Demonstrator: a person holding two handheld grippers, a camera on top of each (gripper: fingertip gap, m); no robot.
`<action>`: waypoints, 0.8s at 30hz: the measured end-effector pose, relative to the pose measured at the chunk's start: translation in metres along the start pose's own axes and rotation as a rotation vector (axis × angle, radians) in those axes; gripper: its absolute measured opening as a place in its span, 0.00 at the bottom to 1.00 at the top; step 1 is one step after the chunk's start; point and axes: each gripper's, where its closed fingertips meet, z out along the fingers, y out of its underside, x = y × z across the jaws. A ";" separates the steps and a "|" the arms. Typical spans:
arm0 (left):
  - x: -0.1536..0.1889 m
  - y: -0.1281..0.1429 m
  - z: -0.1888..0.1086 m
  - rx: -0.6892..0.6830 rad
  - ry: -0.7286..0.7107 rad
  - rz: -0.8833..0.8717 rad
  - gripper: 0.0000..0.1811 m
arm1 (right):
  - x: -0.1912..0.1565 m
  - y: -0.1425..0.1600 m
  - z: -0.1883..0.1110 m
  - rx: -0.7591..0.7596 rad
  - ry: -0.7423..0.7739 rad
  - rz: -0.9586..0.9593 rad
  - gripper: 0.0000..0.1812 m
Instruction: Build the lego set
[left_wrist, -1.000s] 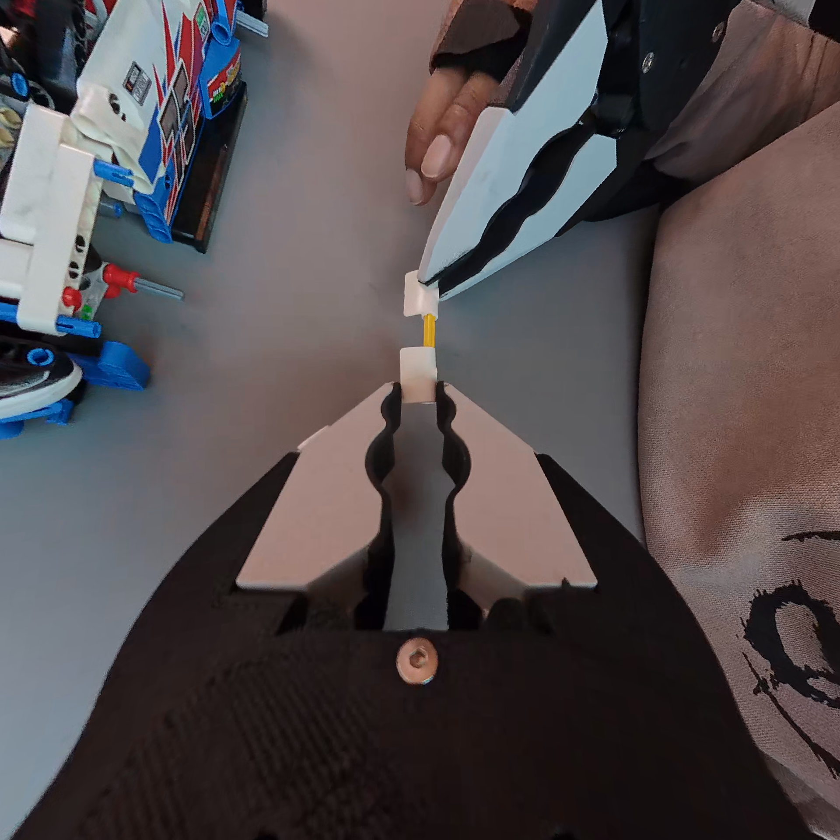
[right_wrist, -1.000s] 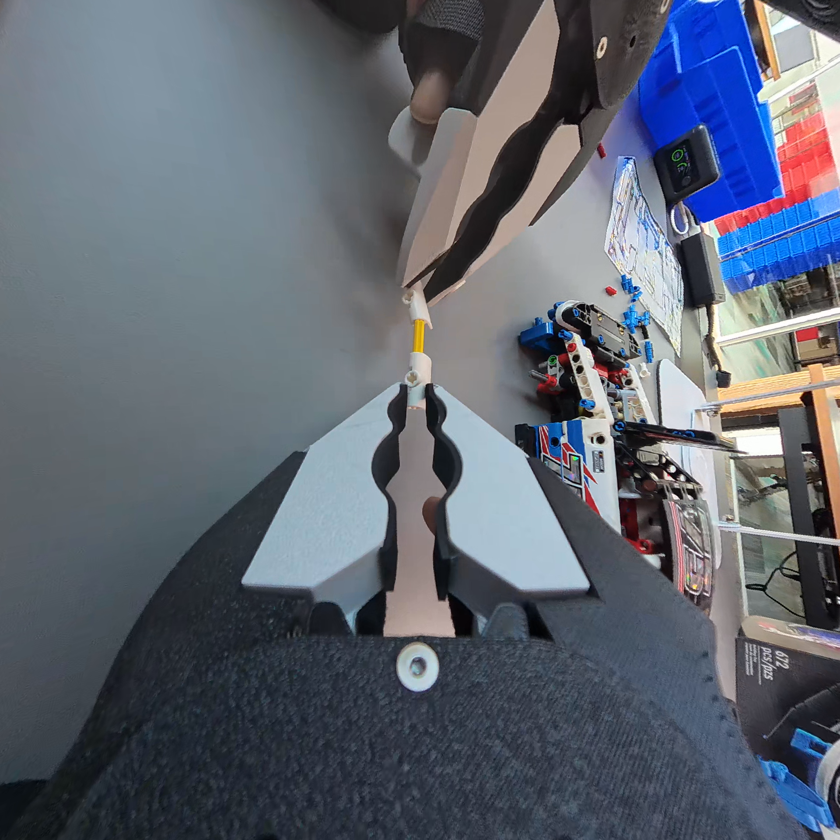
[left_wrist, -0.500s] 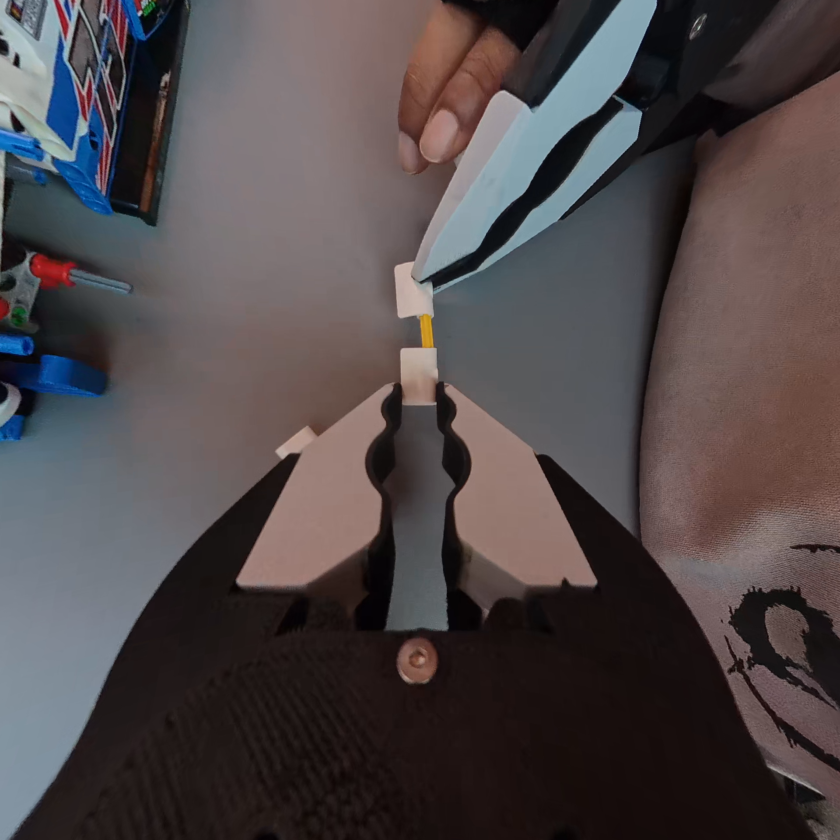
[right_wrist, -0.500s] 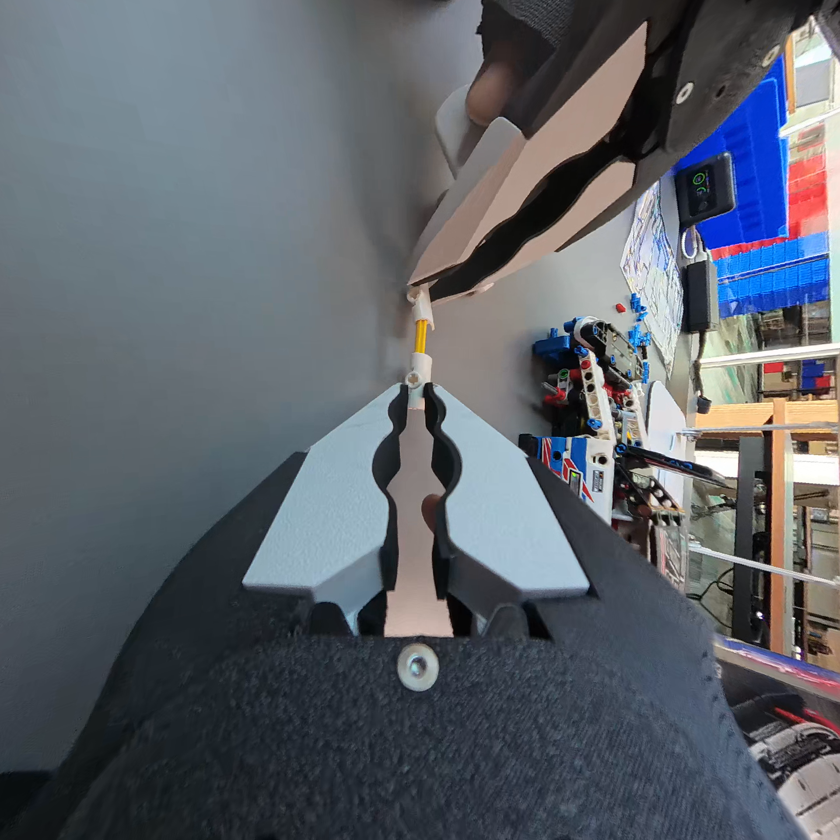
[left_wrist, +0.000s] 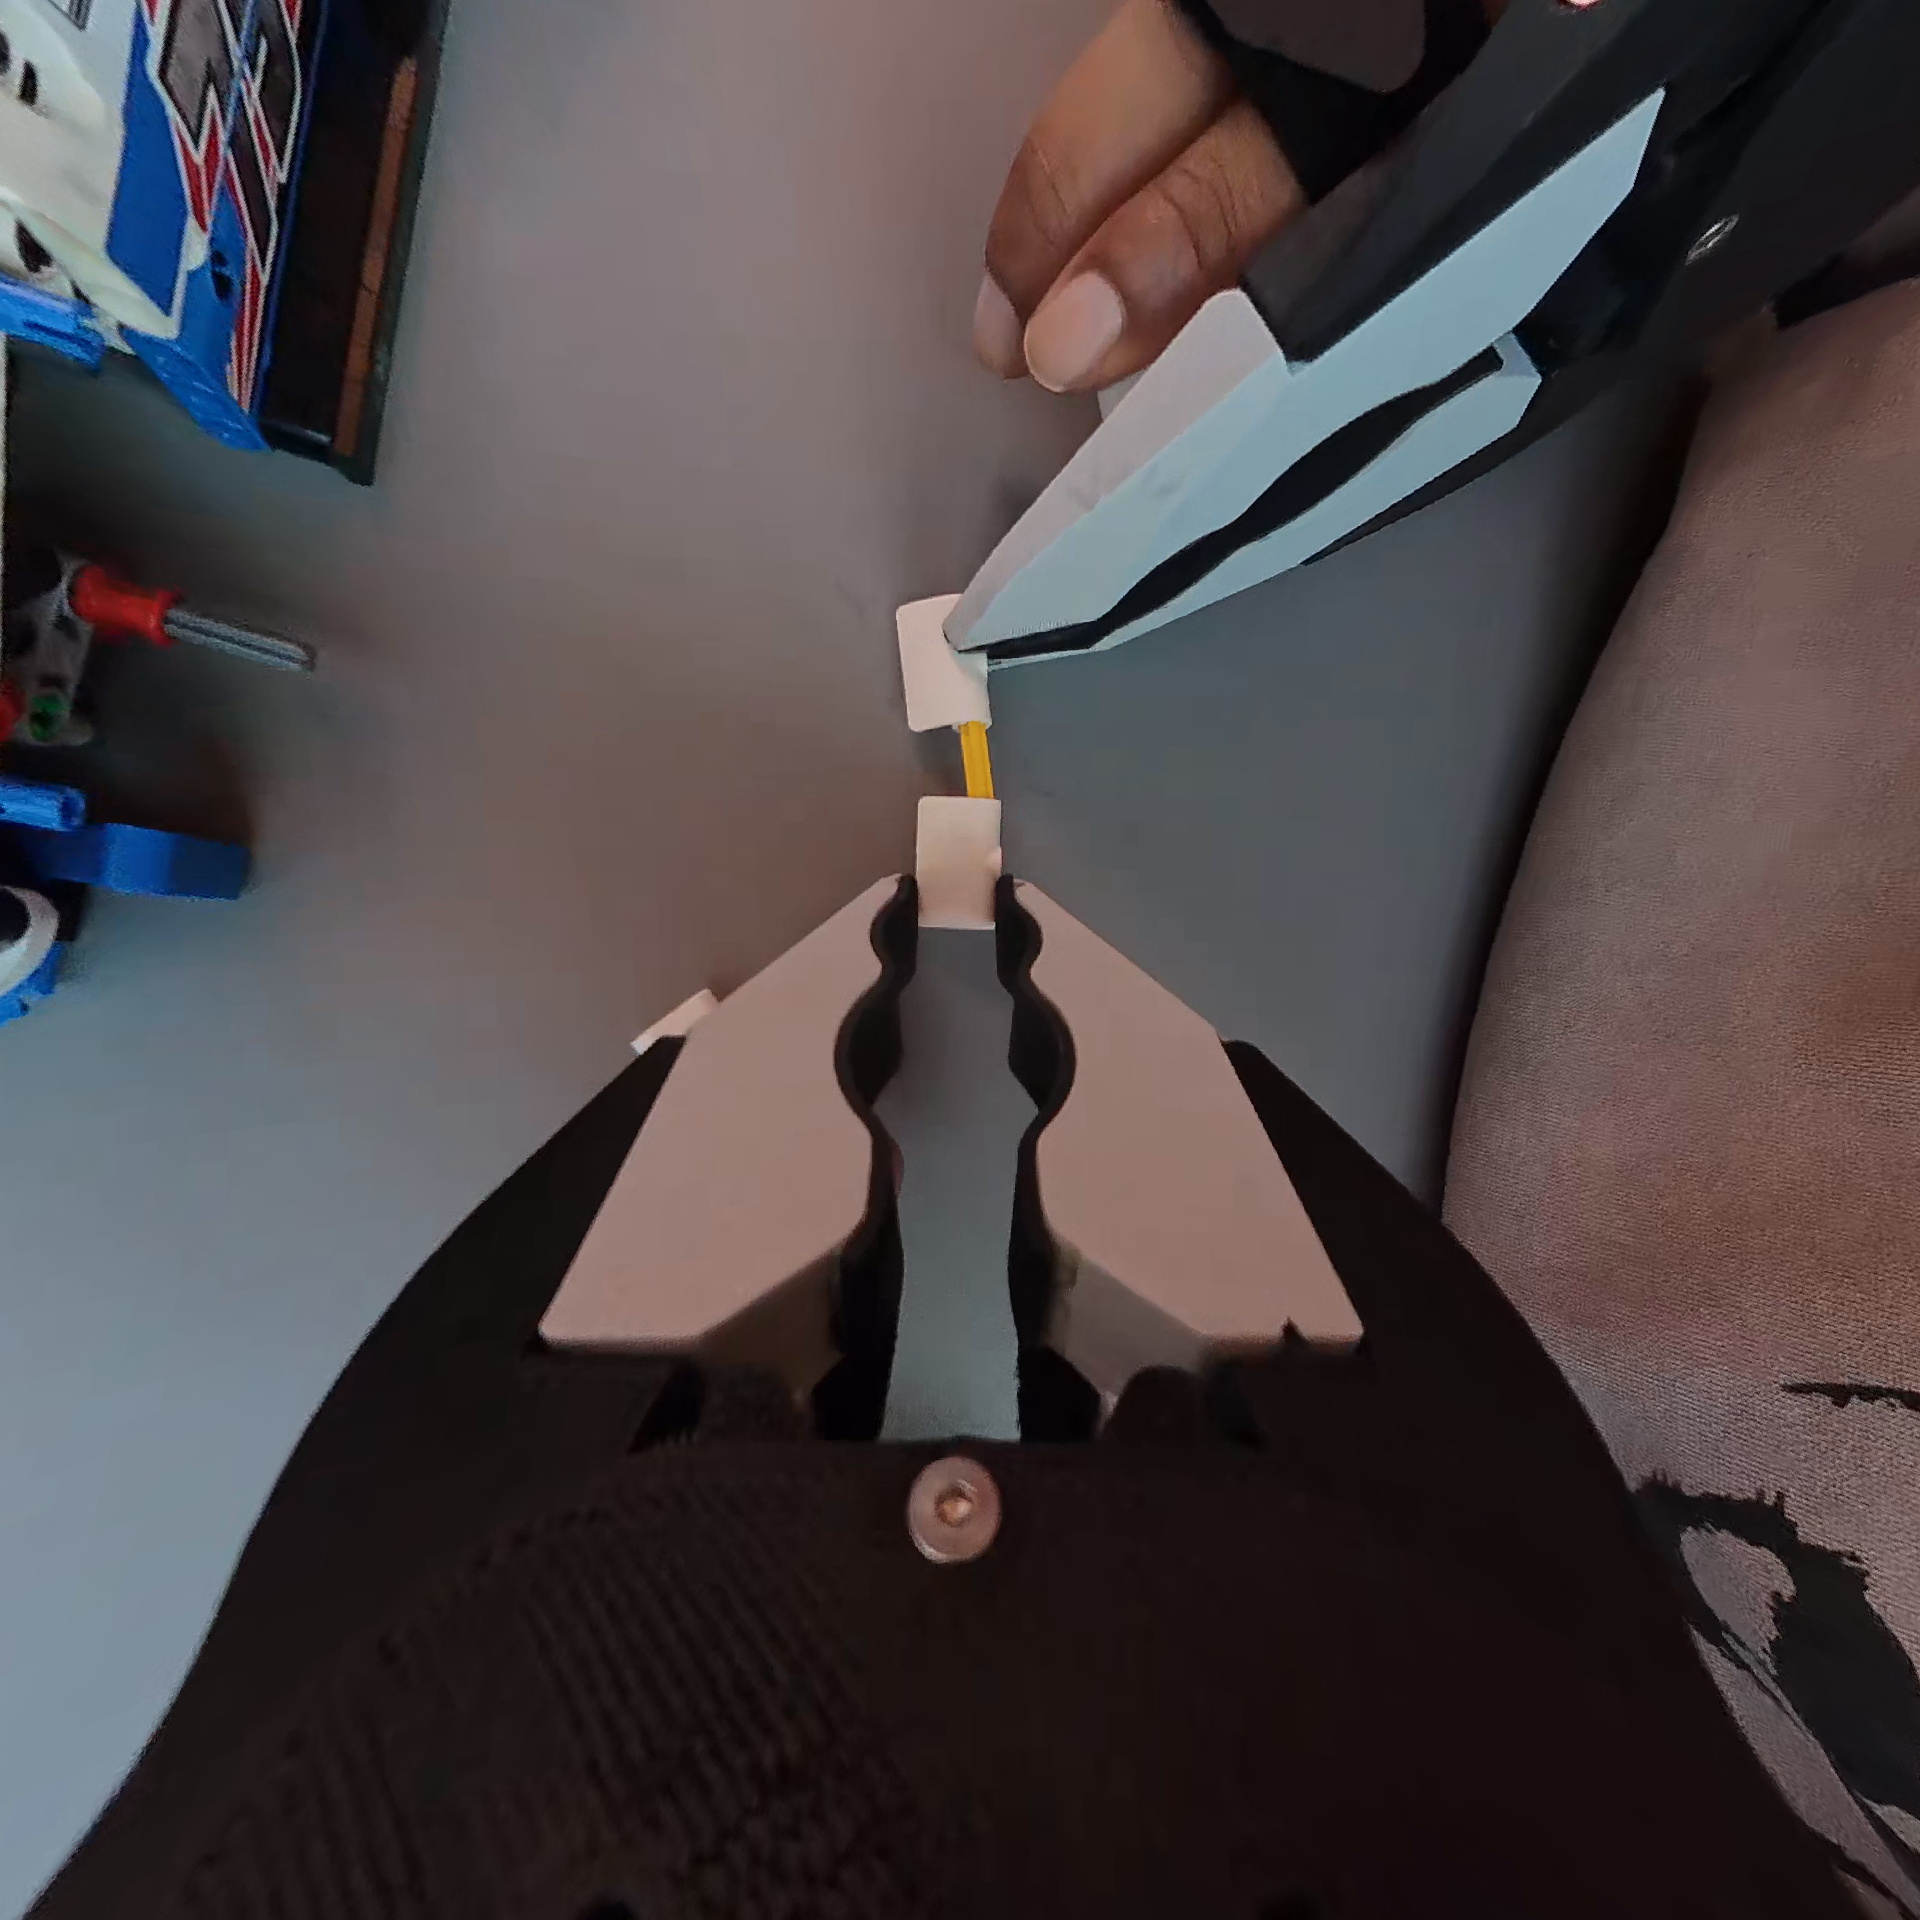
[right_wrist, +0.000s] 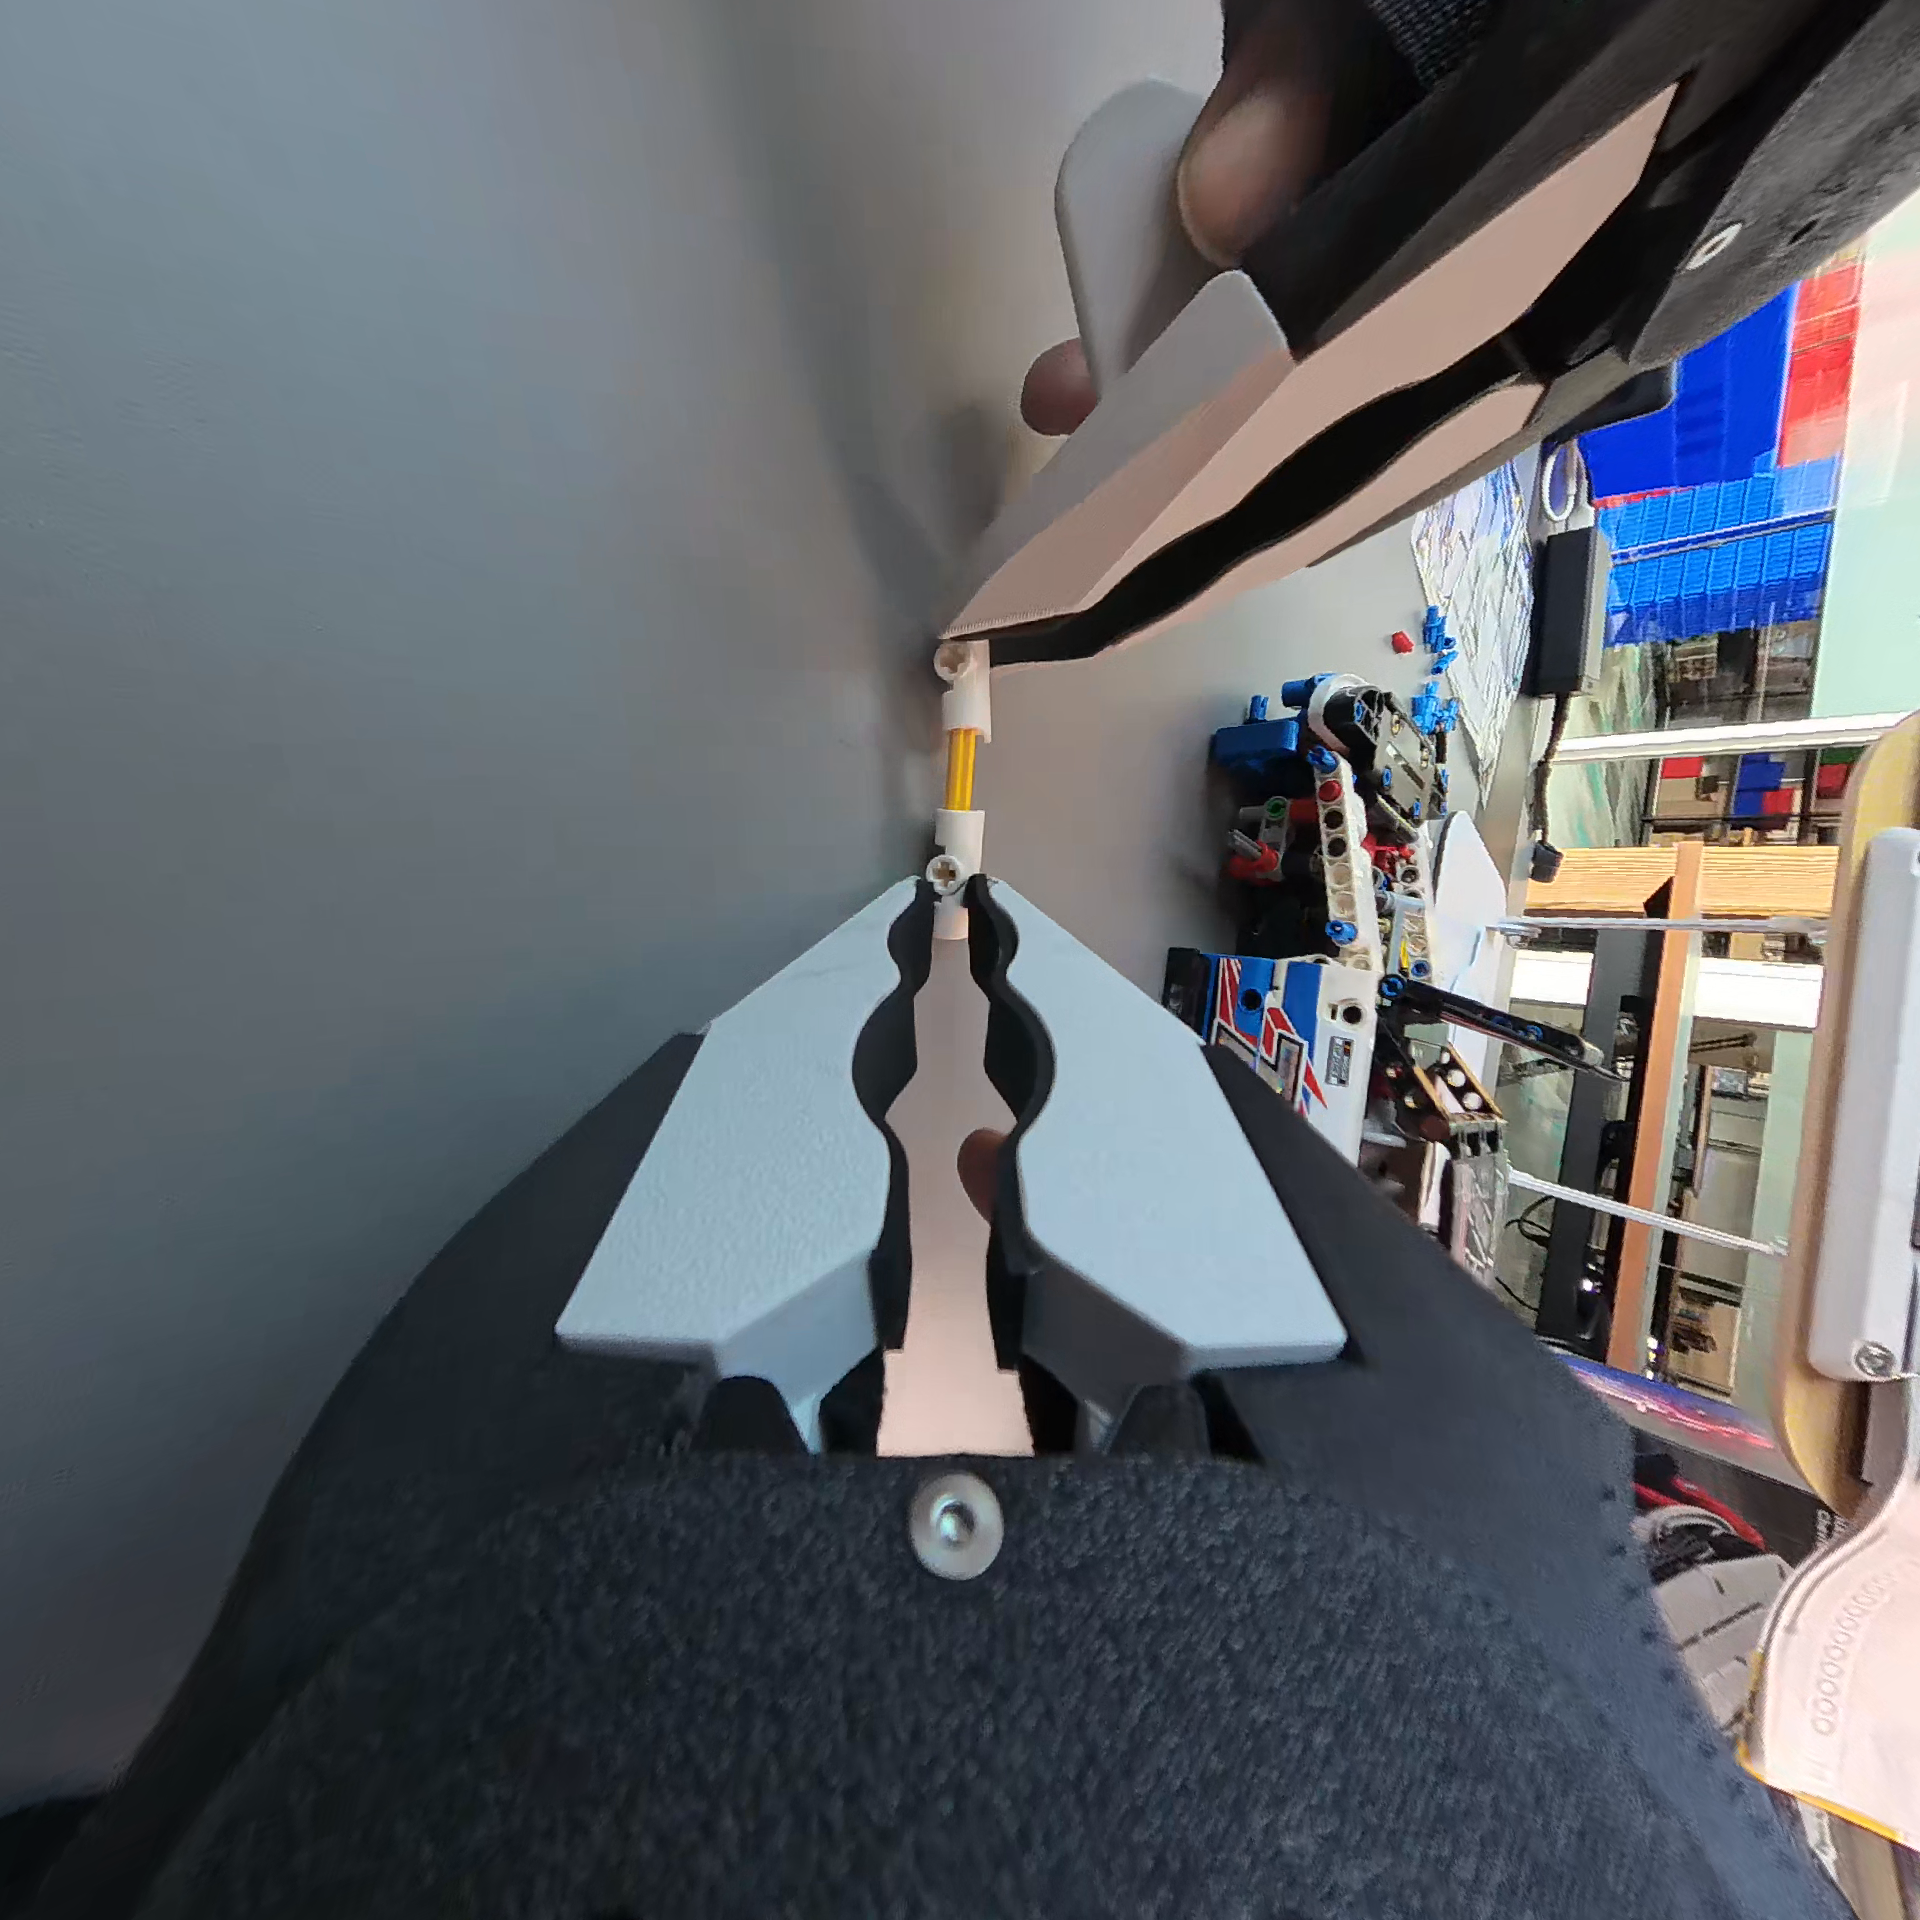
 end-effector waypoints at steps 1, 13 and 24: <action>0.000 0.000 0.000 -0.010 -0.004 0.002 0.07 | 0.000 0.000 0.000 -0.001 0.005 -0.009 0.03; -0.016 -0.003 -0.003 -0.157 -0.097 0.052 0.07 | 0.006 0.003 0.004 -0.067 0.064 -0.036 0.03; -0.011 -0.002 -0.002 -0.045 -0.054 0.108 0.07 | 0.002 -0.001 0.001 0.052 0.037 0.036 0.03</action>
